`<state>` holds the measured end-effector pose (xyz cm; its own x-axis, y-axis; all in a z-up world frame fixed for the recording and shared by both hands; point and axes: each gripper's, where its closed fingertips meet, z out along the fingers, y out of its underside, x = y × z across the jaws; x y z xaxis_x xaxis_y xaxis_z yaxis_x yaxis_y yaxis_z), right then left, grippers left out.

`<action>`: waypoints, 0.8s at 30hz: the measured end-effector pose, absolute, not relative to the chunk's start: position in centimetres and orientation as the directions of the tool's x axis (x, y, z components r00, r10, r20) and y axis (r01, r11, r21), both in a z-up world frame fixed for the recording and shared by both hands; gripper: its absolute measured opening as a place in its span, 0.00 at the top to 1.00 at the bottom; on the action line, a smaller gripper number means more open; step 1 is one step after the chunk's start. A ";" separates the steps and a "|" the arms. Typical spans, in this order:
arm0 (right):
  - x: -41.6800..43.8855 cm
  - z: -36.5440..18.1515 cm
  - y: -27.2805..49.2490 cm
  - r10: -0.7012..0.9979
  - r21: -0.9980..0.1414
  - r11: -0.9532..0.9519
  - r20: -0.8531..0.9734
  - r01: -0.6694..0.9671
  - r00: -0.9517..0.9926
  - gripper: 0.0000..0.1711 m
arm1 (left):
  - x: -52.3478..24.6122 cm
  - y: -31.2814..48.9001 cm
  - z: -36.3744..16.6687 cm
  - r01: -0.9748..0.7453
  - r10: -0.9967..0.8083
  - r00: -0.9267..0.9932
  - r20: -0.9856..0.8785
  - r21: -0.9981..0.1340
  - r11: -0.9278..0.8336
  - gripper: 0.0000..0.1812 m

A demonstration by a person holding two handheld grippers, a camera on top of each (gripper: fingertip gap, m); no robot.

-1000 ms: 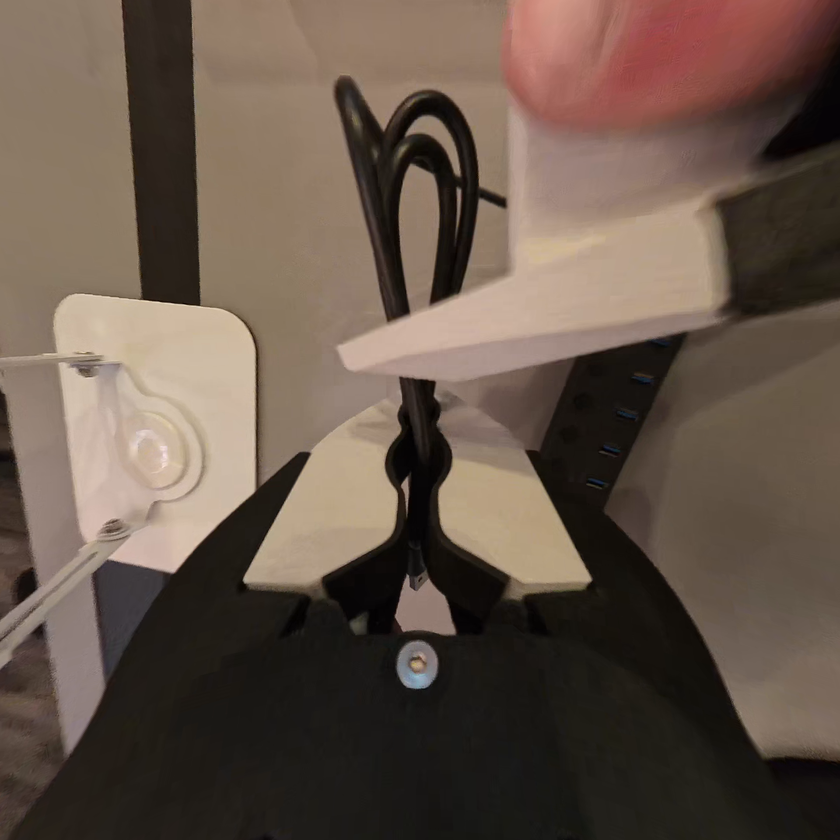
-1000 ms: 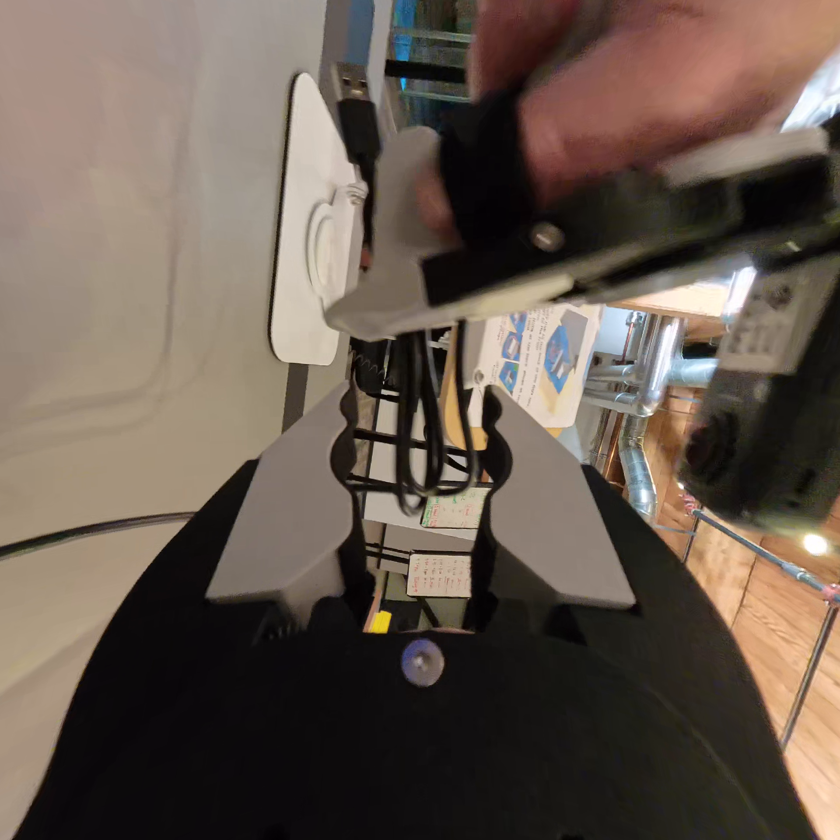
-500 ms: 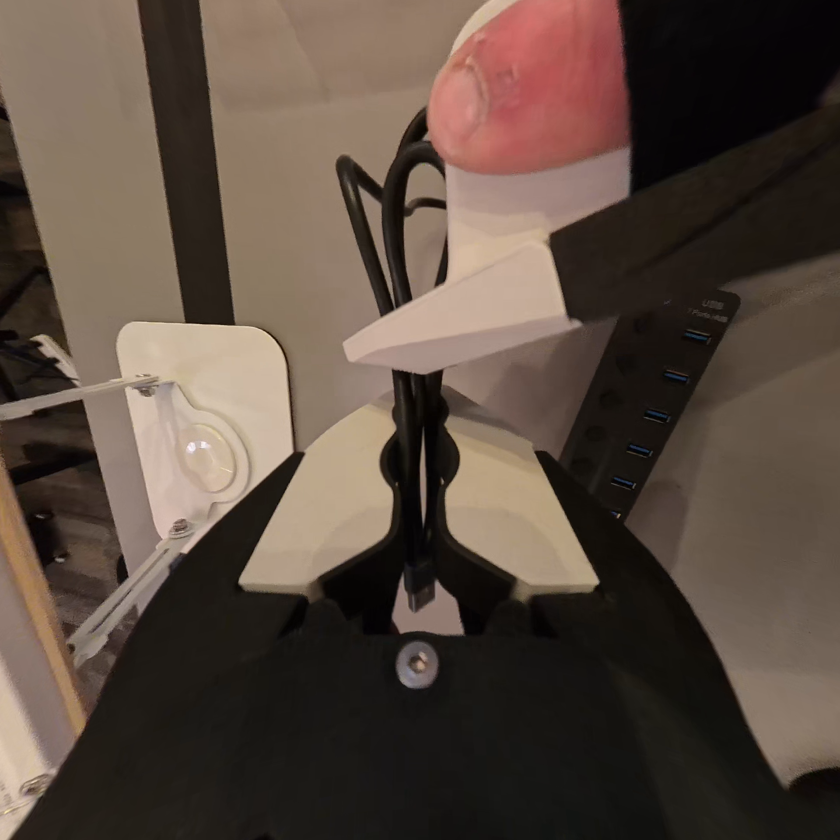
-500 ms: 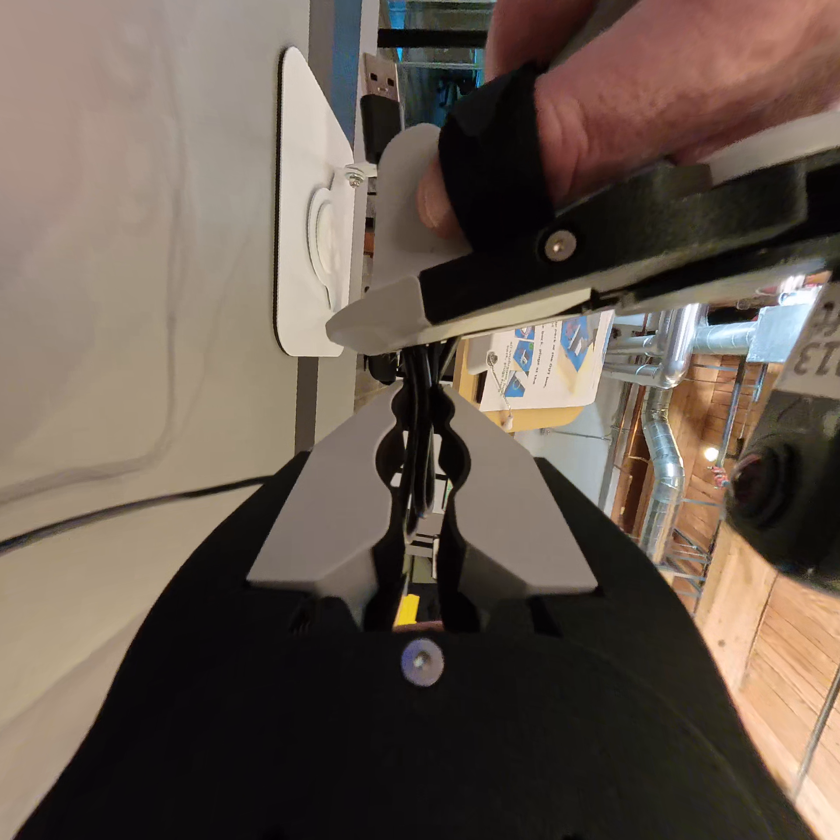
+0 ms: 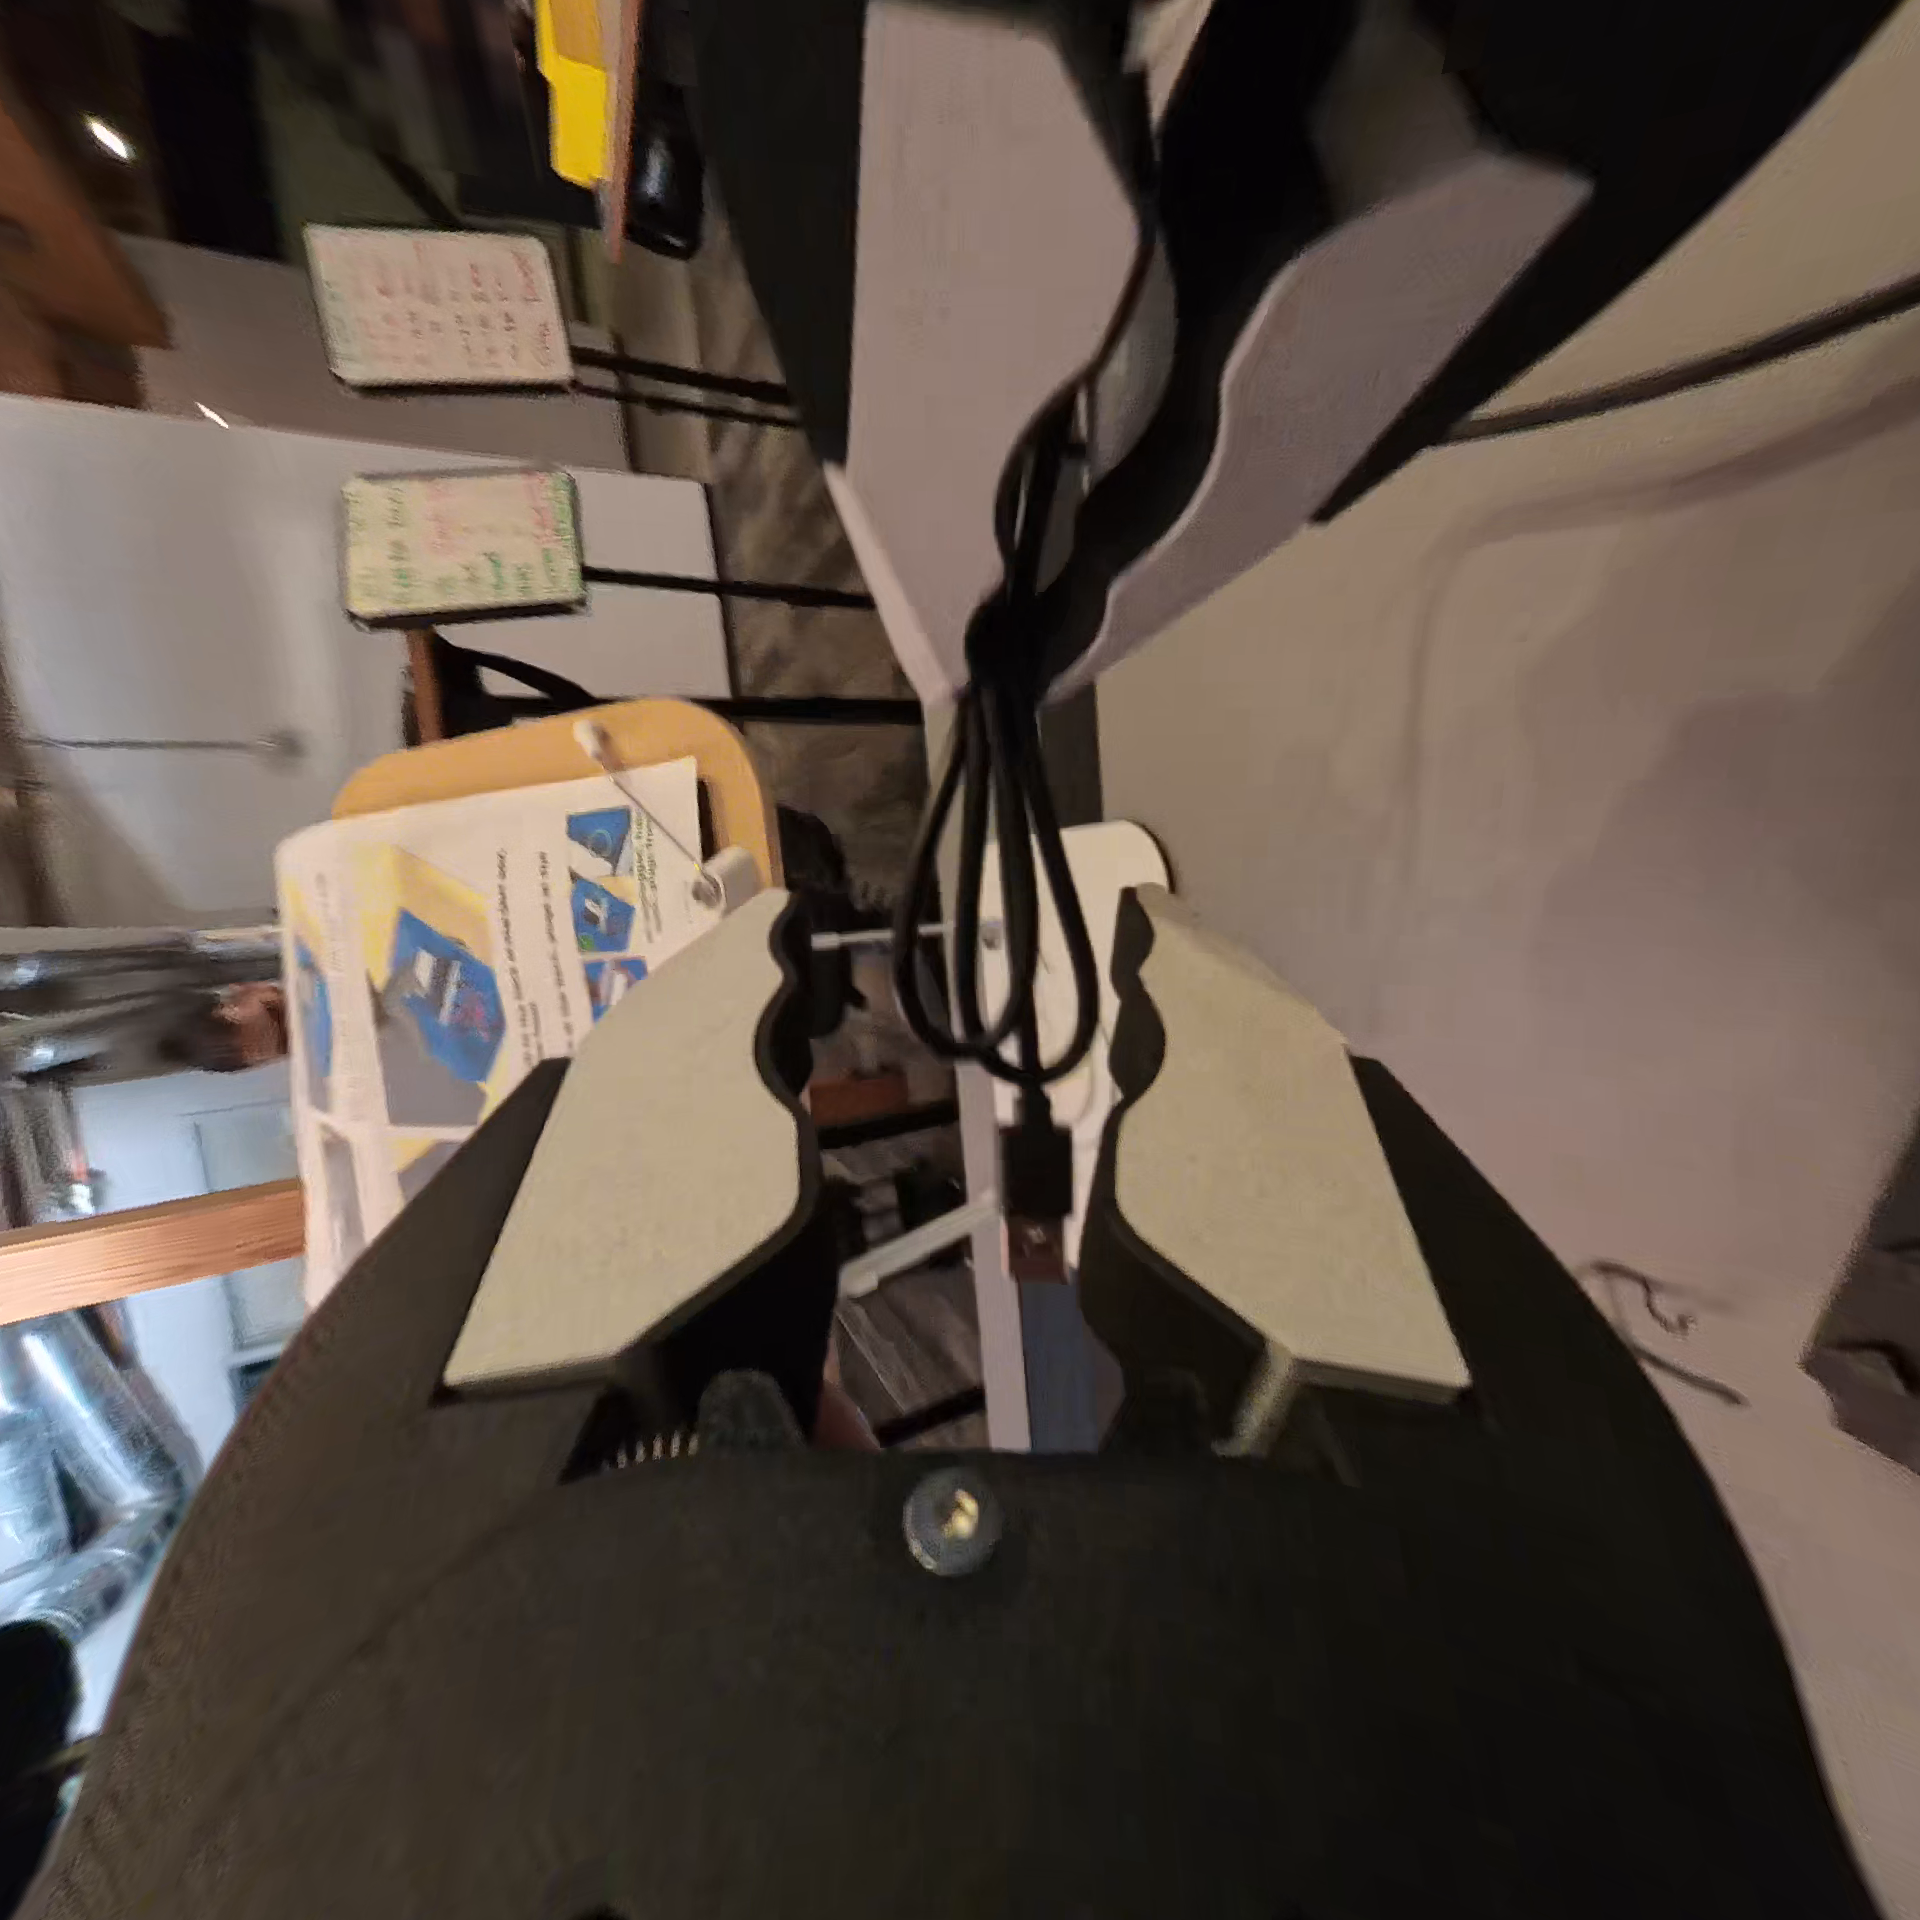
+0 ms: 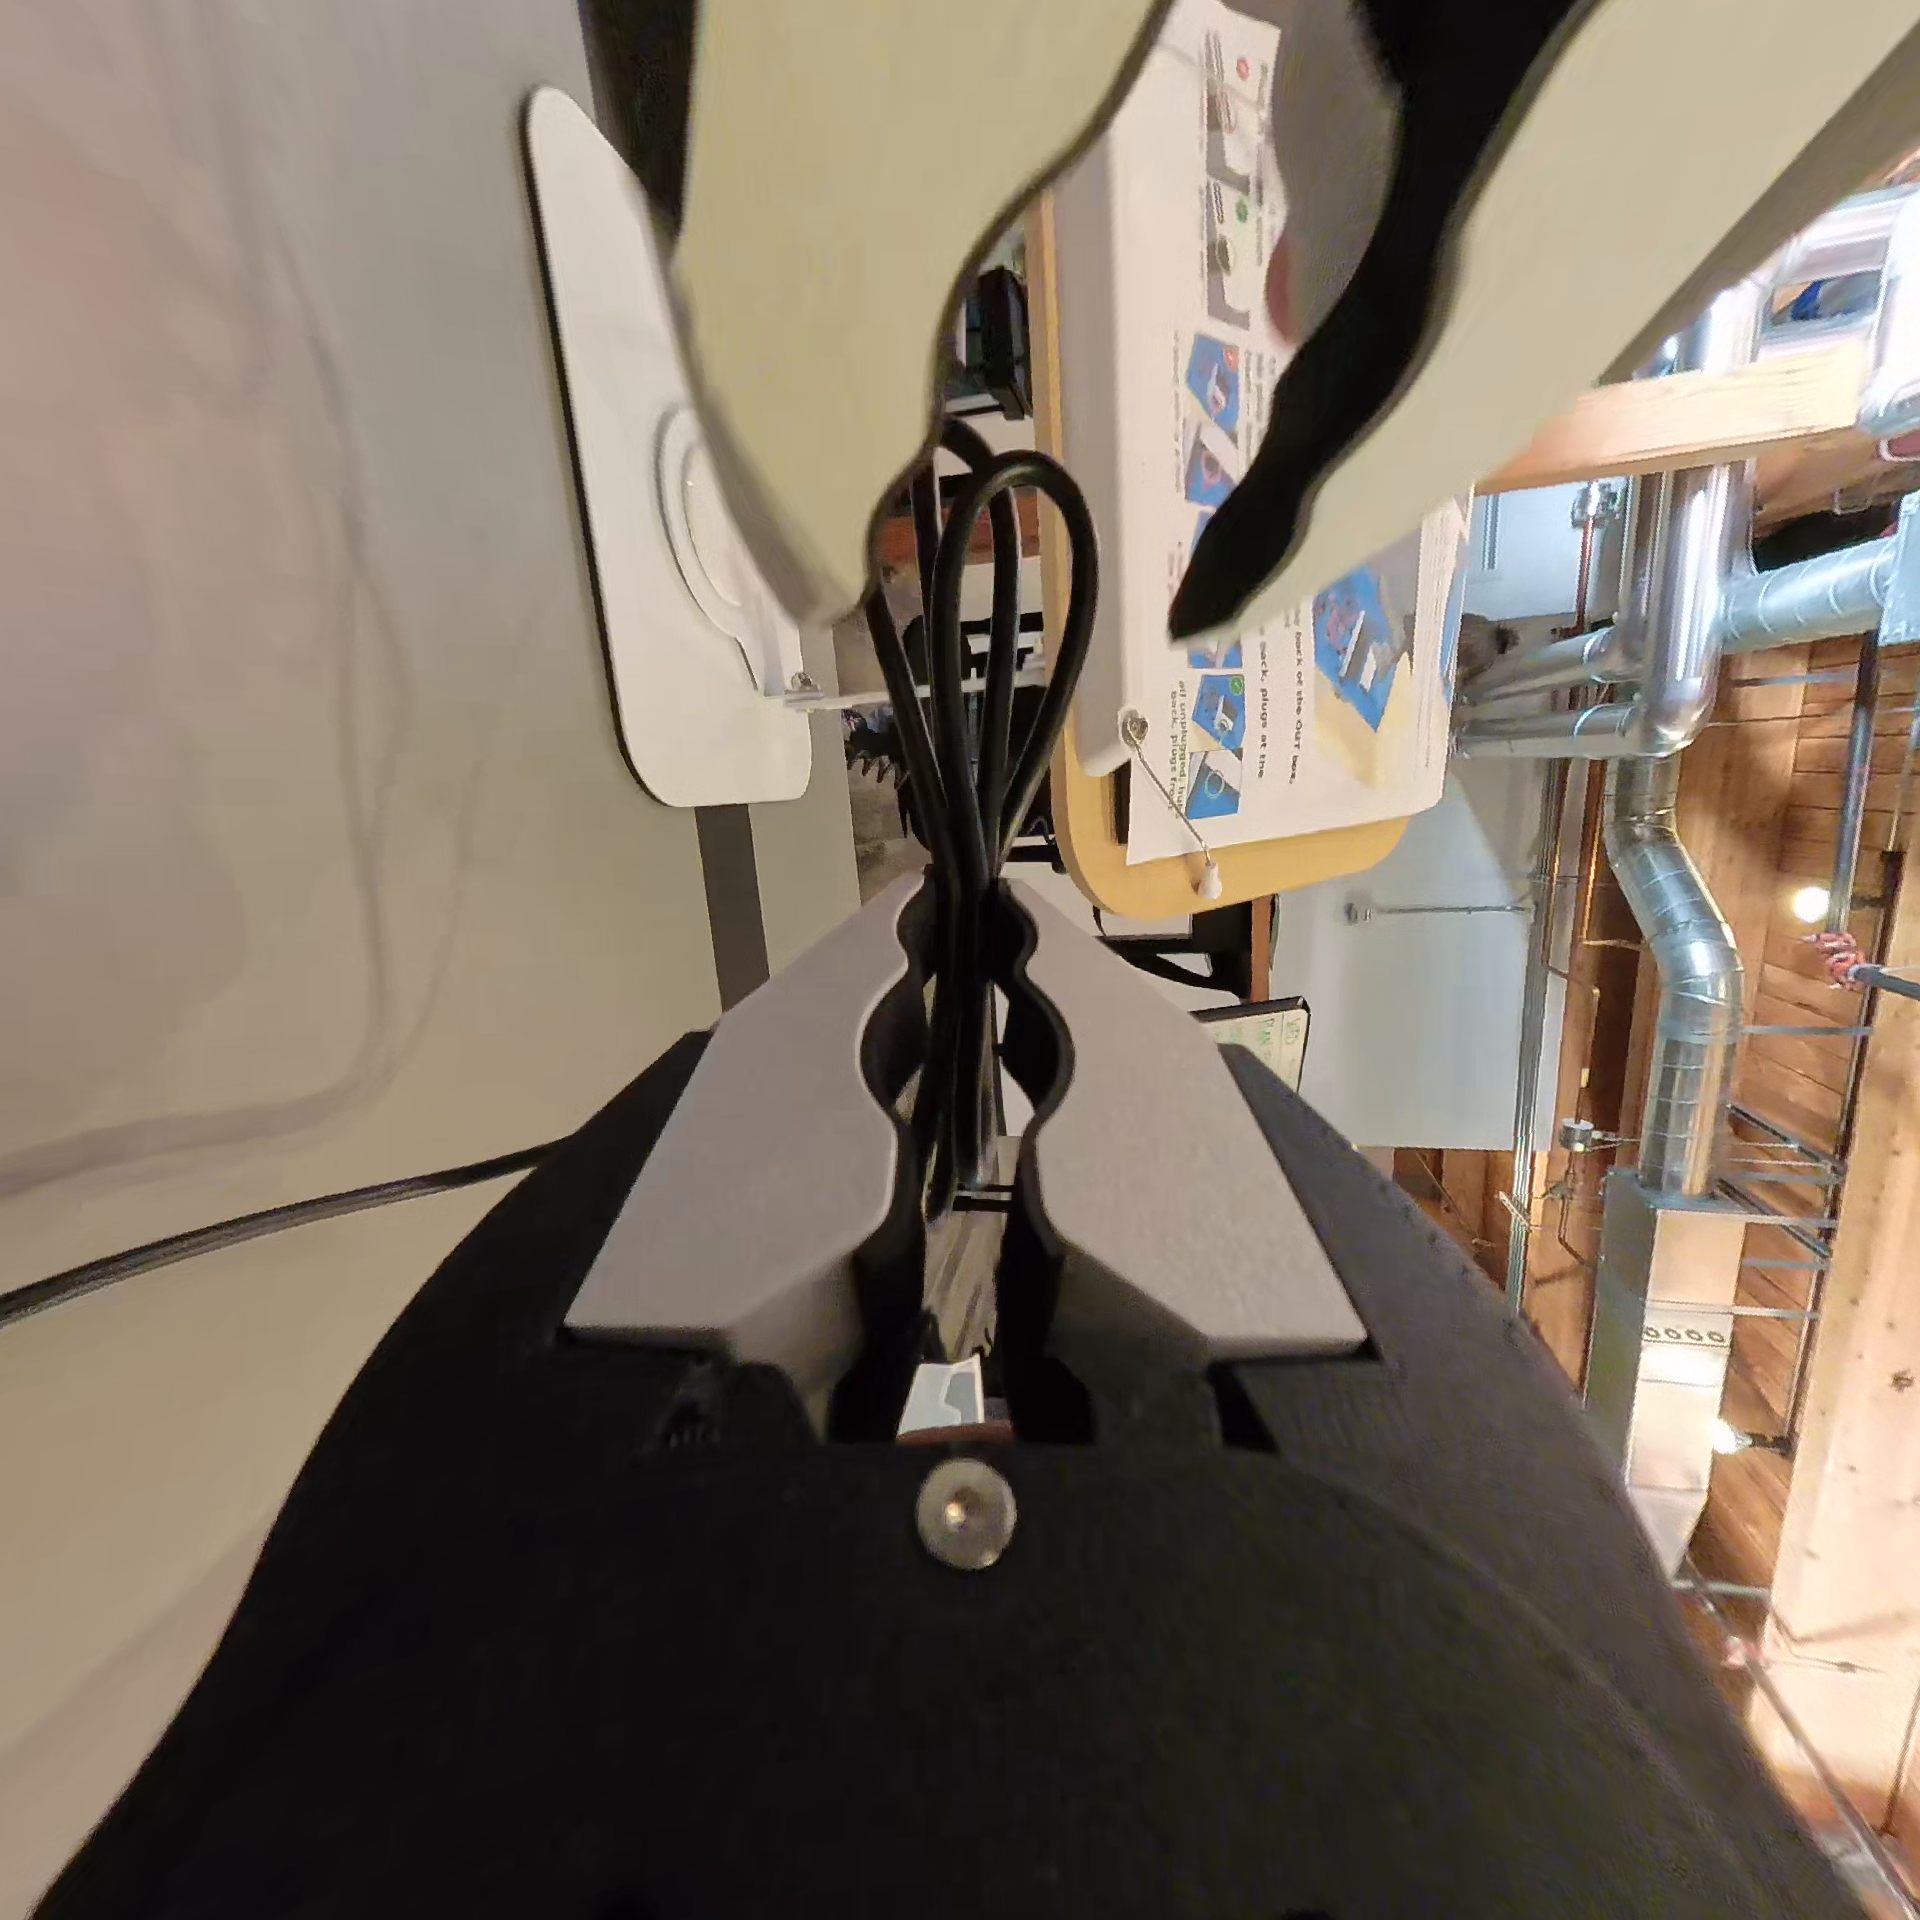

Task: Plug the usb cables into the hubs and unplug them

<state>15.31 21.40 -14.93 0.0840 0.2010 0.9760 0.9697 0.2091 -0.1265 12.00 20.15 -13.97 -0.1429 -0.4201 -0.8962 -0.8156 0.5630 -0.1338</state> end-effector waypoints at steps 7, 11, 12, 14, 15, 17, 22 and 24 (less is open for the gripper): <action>14.0 -14.5 20.7 0.144 -0.074 0.256 0.989 0.964 0.038 0.97 | 12.5 19.5 -14.6 -0.726 -0.413 -0.122 -0.902 -0.203 0.658 0.82; 14.3 -14.5 20.6 0.207 -0.140 0.274 0.975 0.952 0.084 0.97 | 11.3 19.6 -13.5 -0.701 -0.501 -0.031 -0.865 -0.339 0.628 0.75; 14.7 -14.4 20.7 0.235 -0.185 0.270 0.964 0.945 0.122 0.97 | 10.9 19.6 -12.9 -0.694 -0.510 0.002 -0.860 -0.368 0.619 0.74; 15.6 -13.6 20.8 0.293 -0.318 0.260 0.926 0.912 0.239 0.97 | 9.6 19.6 -11.6 -0.694 -0.501 0.077 -0.862 -0.407 0.594 0.73; 16.4 -13.2 21.0 0.311 -0.371 0.242 0.905 0.897 0.290 0.97 | 9.3 19.0 -11.5 -0.684 -0.525 0.093 -0.846 -0.437 0.584 0.73; 18.0 -12.3 21.3 0.353 -0.496 0.204 0.841 0.844 0.410 0.97 | 9.4 16.6 -12.2 -0.652 -0.624 0.099 -0.775 -0.524 0.548 0.77; 19.9 -9.7 20.8 0.427 -0.727 0.185 0.666 0.662 0.612 0.97 | 12.9 13.0 -17.2 -0.614 -0.836 0.124 -0.534 -0.703 0.359 0.67; 20.0 -8.7 20.3 0.456 -0.774 0.194 0.615 0.603 0.643 0.97 | 14.6 14.0 -18.6 -0.612 -0.865 0.163 -0.475 -0.736 0.289 0.61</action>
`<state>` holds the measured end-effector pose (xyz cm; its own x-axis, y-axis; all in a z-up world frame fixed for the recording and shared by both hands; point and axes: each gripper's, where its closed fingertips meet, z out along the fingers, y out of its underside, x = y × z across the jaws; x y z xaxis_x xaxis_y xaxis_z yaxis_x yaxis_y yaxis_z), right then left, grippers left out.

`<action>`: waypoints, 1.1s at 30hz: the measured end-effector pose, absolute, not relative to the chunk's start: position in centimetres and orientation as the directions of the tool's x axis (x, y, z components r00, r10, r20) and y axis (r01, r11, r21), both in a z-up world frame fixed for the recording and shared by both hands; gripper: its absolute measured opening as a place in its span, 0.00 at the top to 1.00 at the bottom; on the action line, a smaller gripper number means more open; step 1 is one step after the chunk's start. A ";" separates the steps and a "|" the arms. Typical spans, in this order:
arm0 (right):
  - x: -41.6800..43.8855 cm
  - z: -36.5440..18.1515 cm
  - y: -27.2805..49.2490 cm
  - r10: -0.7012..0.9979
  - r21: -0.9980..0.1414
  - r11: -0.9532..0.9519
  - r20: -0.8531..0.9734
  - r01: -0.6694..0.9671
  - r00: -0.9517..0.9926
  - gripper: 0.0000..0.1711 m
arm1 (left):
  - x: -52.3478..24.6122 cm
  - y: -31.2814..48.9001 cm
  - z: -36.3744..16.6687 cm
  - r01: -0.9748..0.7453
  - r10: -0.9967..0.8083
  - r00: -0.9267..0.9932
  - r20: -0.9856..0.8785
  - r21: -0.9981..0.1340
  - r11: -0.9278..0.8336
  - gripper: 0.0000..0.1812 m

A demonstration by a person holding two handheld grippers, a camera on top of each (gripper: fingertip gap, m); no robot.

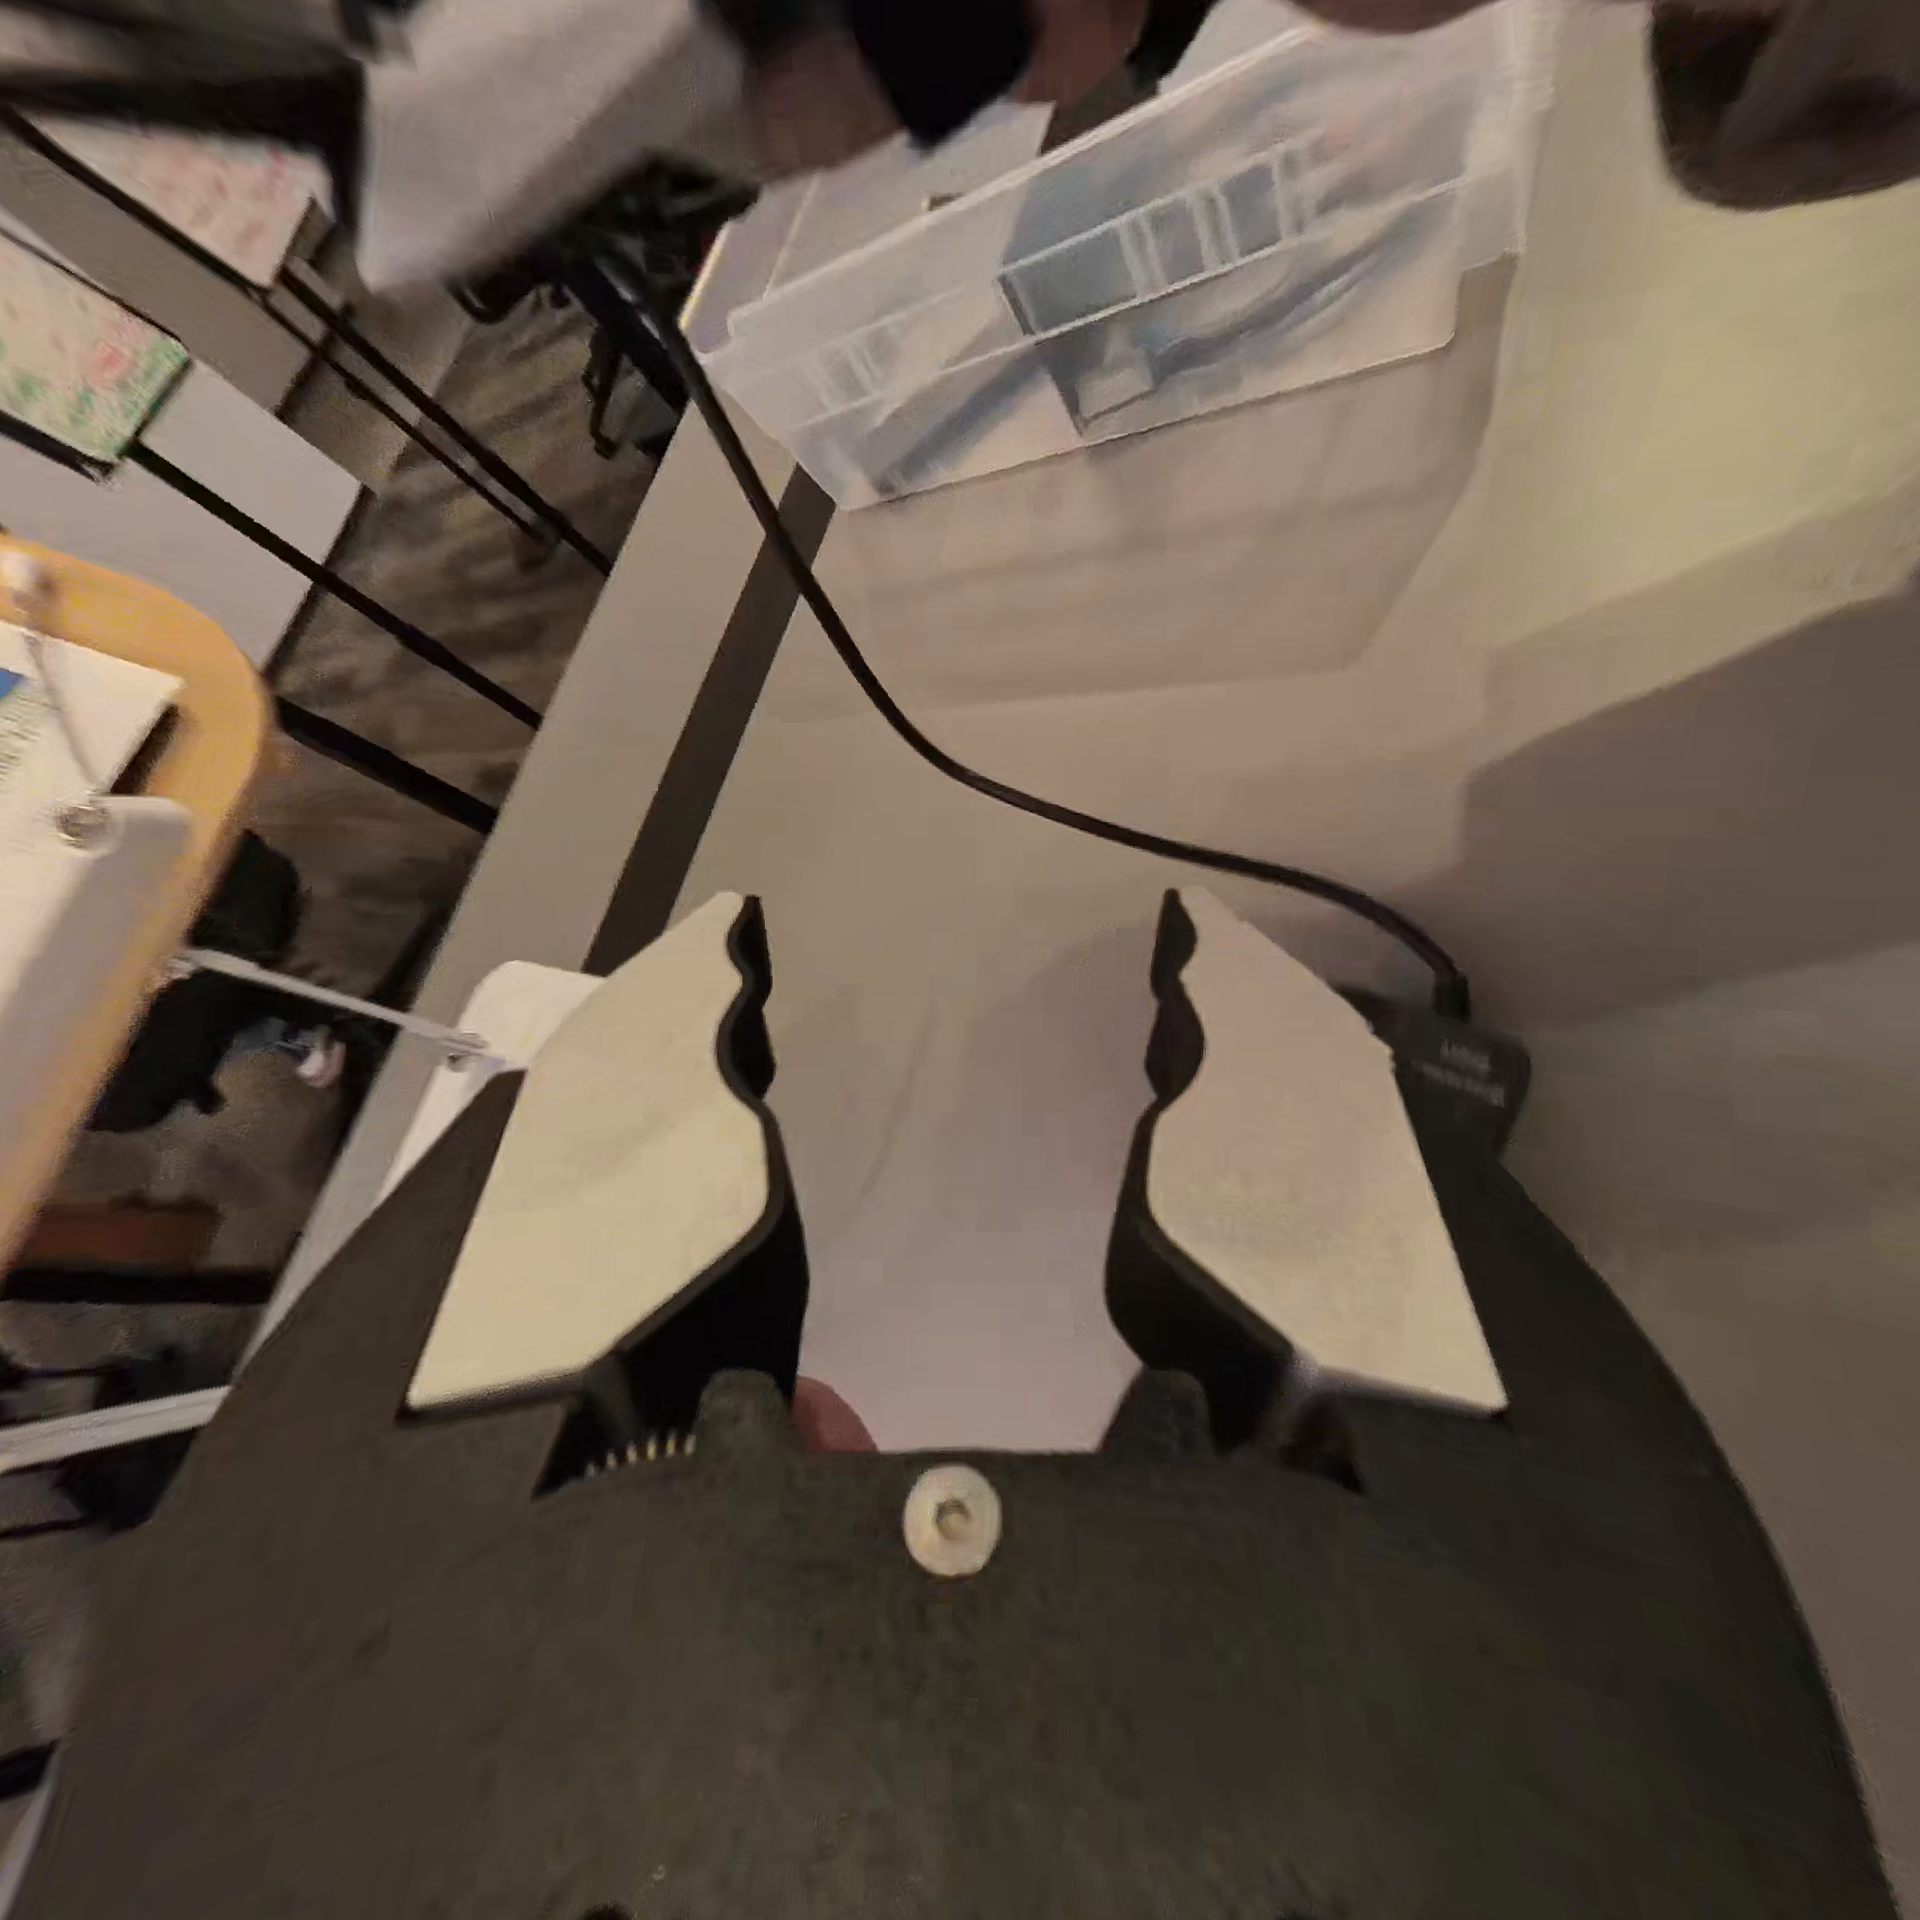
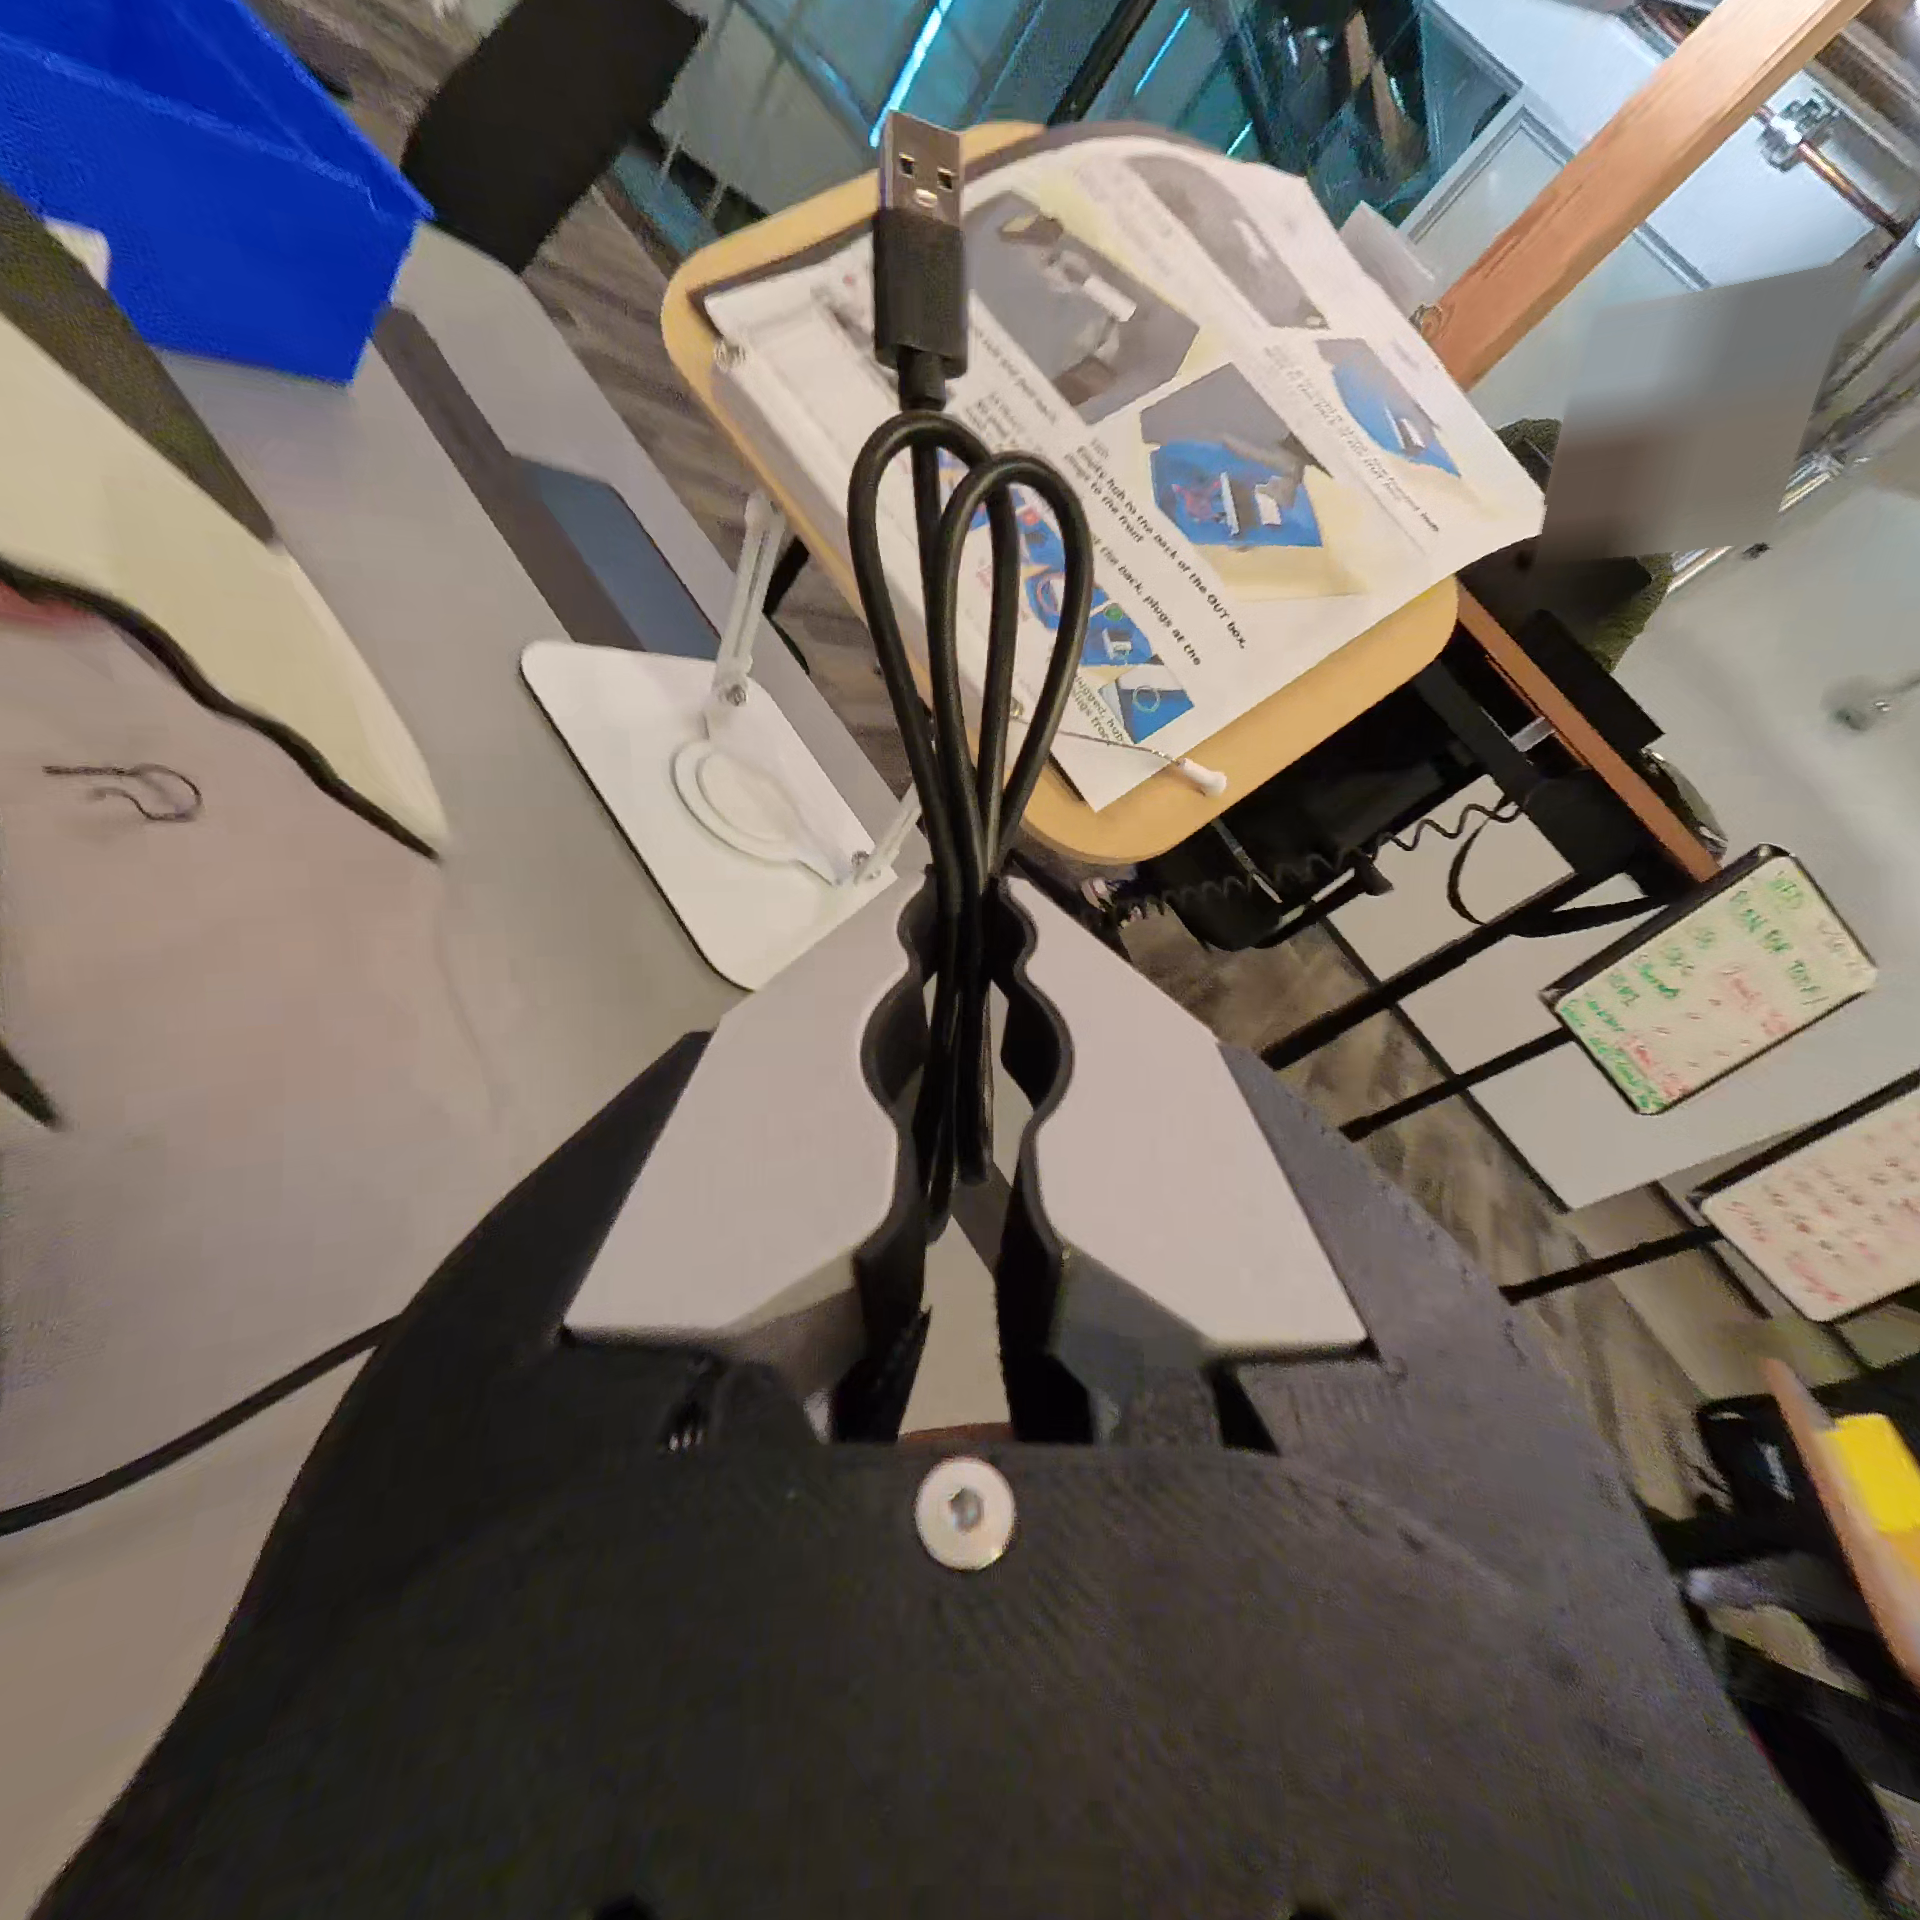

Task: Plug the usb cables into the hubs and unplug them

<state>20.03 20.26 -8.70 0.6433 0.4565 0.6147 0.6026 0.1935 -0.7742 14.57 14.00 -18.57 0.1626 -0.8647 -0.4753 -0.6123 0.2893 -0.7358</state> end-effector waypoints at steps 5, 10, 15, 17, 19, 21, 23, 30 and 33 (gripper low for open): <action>19.4 -5.8 18.3 0.567 -0.882 0.228 0.465 0.413 0.680 0.97 | 19.4 15.8 -20.2 -0.534 -0.958 0.163 -0.237 -0.837 0.117 0.59; 18.7 -4.3 17.0 0.625 -0.912 0.250 0.409 0.326 0.665 0.97 | 21.8 17.2 -19.6 -0.453 -0.969 0.173 -0.177 -0.888 0.081 0.59; 18.7 -4.6 17.0 0.580 -0.866 0.294 0.498 0.405 0.645 0.97 | 19.4 17.6 -17.6 -0.390 -0.948 0.231 -0.220 -0.913 0.117 0.58; 18.9 -5.2 17.4 0.571 -0.858 0.280 0.509 0.430 0.644 0.97 | 16.3 18.5 -16.5 -0.401 -0.928 0.271 -0.257 -0.906 0.134 0.62; 19.1 -5.8 17.8 0.573 -0.861 0.270 0.504 0.432 0.646 0.97 | 12.2 19.5 -16.5 -0.497 -0.908 0.280 -0.311 -0.856 0.141 0.68; 19.2 -6.5 18.2 0.568 -0.852 0.267 0.517 0.451 0.640 0.97 | 7.6 19.7 -18.1 -0.646 -0.922 0.230 -0.311 -0.757 0.095 0.72; 18.9 -7.4 18.4 0.569 -0.833 0.272 0.543 0.481 0.618 0.97 | 3.6 20.1 -19.2 -0.745 -0.915 0.219 -0.339 -0.664 0.067 0.73; 17.1 -10.2 18.8 0.573 -0.764 0.289 0.620 0.576 0.535 0.97 | -1.8 19.6 -25.6 -0.922 -0.944 0.123 -0.305 -0.386 0.004 0.81; 16.5 -10.9 18.7 0.573 -0.742 0.296 0.642 0.602 0.509 0.97 | -1.7 20.2 -27.8 -0.930 -0.952 0.109 -0.286 -0.367 0.003 0.85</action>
<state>16.46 18.75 -10.94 0.5092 0.5734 0.6418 0.6021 0.2955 -0.7417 -1.69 20.19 -27.76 0.1092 -0.9520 -0.2860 -0.9304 0.0034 -0.3666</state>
